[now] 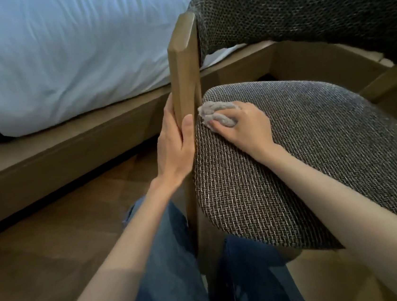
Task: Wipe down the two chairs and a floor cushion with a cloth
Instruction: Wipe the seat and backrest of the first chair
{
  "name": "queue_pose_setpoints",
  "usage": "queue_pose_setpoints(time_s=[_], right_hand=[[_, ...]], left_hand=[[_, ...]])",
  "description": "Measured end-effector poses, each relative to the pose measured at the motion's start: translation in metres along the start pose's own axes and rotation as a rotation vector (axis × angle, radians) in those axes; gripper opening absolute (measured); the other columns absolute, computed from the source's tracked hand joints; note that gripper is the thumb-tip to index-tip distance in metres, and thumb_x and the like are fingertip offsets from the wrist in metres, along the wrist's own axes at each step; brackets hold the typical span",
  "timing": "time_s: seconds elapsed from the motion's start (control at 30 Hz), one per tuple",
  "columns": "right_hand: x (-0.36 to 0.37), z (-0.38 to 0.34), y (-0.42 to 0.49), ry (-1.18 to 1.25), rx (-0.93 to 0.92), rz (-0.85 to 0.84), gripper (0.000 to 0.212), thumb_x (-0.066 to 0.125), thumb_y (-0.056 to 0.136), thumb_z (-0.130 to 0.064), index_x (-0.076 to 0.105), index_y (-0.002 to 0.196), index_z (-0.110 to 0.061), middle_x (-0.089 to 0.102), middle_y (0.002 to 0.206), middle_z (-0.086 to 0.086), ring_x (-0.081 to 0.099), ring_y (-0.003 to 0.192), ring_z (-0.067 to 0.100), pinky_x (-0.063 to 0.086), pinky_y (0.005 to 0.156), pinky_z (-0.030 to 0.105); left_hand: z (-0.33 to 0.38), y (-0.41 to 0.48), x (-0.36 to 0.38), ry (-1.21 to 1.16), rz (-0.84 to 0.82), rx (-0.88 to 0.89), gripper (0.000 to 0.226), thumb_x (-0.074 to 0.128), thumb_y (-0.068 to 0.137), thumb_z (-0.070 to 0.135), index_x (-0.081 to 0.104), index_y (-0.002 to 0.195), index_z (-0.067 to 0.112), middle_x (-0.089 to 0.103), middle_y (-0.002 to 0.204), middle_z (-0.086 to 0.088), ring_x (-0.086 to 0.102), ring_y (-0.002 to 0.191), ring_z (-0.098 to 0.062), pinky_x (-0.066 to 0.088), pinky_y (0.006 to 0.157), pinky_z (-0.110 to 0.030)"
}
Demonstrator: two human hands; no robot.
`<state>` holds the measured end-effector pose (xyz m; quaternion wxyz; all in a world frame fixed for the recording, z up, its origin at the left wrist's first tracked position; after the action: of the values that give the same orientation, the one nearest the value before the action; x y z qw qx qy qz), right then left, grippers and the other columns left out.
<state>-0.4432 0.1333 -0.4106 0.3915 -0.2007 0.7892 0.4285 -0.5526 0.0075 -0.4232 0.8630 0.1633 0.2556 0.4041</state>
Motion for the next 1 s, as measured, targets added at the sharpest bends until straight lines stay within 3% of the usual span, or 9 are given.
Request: queue_pose_setpoints(time_s=[0.07, 0.13, 0.23, 0.3, 0.37, 0.53, 0.7, 0.87, 1.0], right_hand=[[0.016, 0.020, 0.031, -0.022, 0.048, 0.012, 0.033, 0.057, 0.087, -0.056, 0.074, 0.100, -0.031, 0.070, 0.100, -0.003, 0.062, 0.090, 0.019, 0.039, 0.066, 0.025], [0.028, 0.040, 0.061, -0.035, 0.105, 0.036, 0.033, 0.057, 0.087, -0.053, 0.075, 0.099, -0.028, 0.071, 0.100, 0.001, 0.063, 0.092, 0.022, 0.040, 0.068, 0.026], [0.049, 0.073, 0.093, -0.095, 0.273, 0.024, 0.038, 0.054, 0.087, -0.052, 0.074, 0.100, -0.023, 0.070, 0.099, 0.008, 0.062, 0.095, 0.030, 0.047, 0.073, 0.034], [0.057, 0.081, 0.104, -0.154, 0.364, 0.030, 0.038, 0.053, 0.086, -0.050, 0.073, 0.101, -0.022, 0.069, 0.100, 0.008, 0.059, 0.098, 0.033, 0.045, 0.070, 0.034], [0.059, 0.069, 0.107, -0.180, 0.316, 0.022, 0.033, 0.052, 0.086, -0.046, 0.072, 0.102, -0.026, 0.070, 0.099, 0.007, 0.058, 0.097, 0.033, 0.041, 0.067, 0.033], [0.026, 0.014, 0.059, -0.063, -0.038, 0.014, 0.019, 0.060, 0.085, -0.043, 0.075, 0.089, -0.031, 0.071, 0.083, -0.001, 0.063, 0.076, 0.019, 0.036, 0.060, 0.023], [0.007, -0.001, 0.008, 0.080, -0.146, -0.010, 0.028, 0.061, 0.083, -0.051, 0.075, 0.091, -0.028, 0.069, 0.085, -0.005, 0.055, 0.075, 0.014, 0.042, 0.058, 0.025], [0.022, 0.047, 0.066, -0.014, -0.018, 0.044, 0.025, 0.061, 0.087, -0.050, 0.073, 0.098, -0.031, 0.072, 0.099, -0.005, 0.062, 0.083, 0.012, 0.041, 0.059, 0.020], [0.036, 0.126, 0.106, -0.179, 0.350, 0.054, 0.037, 0.054, 0.086, -0.052, 0.069, 0.112, -0.029, 0.071, 0.106, 0.002, 0.064, 0.097, 0.028, 0.051, 0.076, 0.035]], left_hand=[[-0.001, 0.002, 0.000, 0.005, 0.042, 0.029, 0.067, 0.025, 0.094, 0.063, 0.022, 0.148, 0.022, 0.057, 0.129, -0.001, 0.057, 0.101, 0.003, 0.048, 0.088, -0.021], [-0.007, 0.002, 0.001, -0.004, 0.071, 0.033, 0.067, 0.024, 0.092, 0.067, 0.022, 0.146, 0.028, 0.064, 0.116, -0.002, 0.058, 0.088, 0.005, 0.048, 0.079, -0.014], [-0.020, 0.000, 0.003, -0.039, 0.093, 0.013, 0.065, 0.024, 0.091, 0.071, 0.020, 0.145, 0.035, 0.065, 0.091, 0.008, 0.060, 0.073, 0.002, 0.051, 0.070, -0.024], [-0.024, 0.000, 0.006, -0.046, 0.113, 0.009, 0.068, 0.025, 0.091, 0.070, 0.022, 0.147, 0.031, 0.061, 0.081, 0.014, 0.059, 0.065, -0.003, 0.050, 0.062, -0.025], [-0.025, 0.001, 0.006, -0.059, 0.134, -0.002, 0.072, 0.026, 0.093, 0.068, 0.026, 0.147, 0.021, 0.059, 0.077, 0.012, 0.059, 0.061, -0.005, 0.050, 0.059, -0.024], [-0.021, 0.001, 0.005, -0.082, 0.146, 0.004, 0.074, 0.028, 0.095, 0.063, 0.031, 0.145, 0.008, 0.056, 0.061, -0.003, 0.053, 0.048, -0.015, 0.048, 0.047, -0.036], [-0.025, -0.002, 0.006, -0.097, 0.154, -0.017, 0.080, 0.029, 0.094, 0.065, 0.033, 0.145, 0.003, 0.057, 0.074, 0.013, 0.056, 0.057, -0.003, 0.048, 0.055, -0.026], [-0.025, -0.002, 0.006, -0.101, 0.148, -0.030, 0.081, 0.028, 0.093, 0.066, 0.033, 0.145, 0.004, 0.056, 0.066, 0.004, 0.054, 0.051, -0.013, 0.049, 0.049, -0.035], [-0.024, -0.002, 0.005, -0.099, 0.164, -0.031, 0.084, 0.027, 0.092, 0.069, 0.034, 0.144, 0.004, 0.054, 0.063, 0.010, 0.051, 0.048, -0.013, 0.047, 0.046, -0.030]])
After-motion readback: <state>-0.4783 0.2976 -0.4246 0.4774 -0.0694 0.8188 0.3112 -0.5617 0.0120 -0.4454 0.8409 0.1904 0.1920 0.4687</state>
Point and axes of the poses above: each hand's wrist, its own y-axis towards the middle knuckle, its own x-axis out of the palm, z = x × y, the point moved 9 cm from there along y, towards the middle knuckle
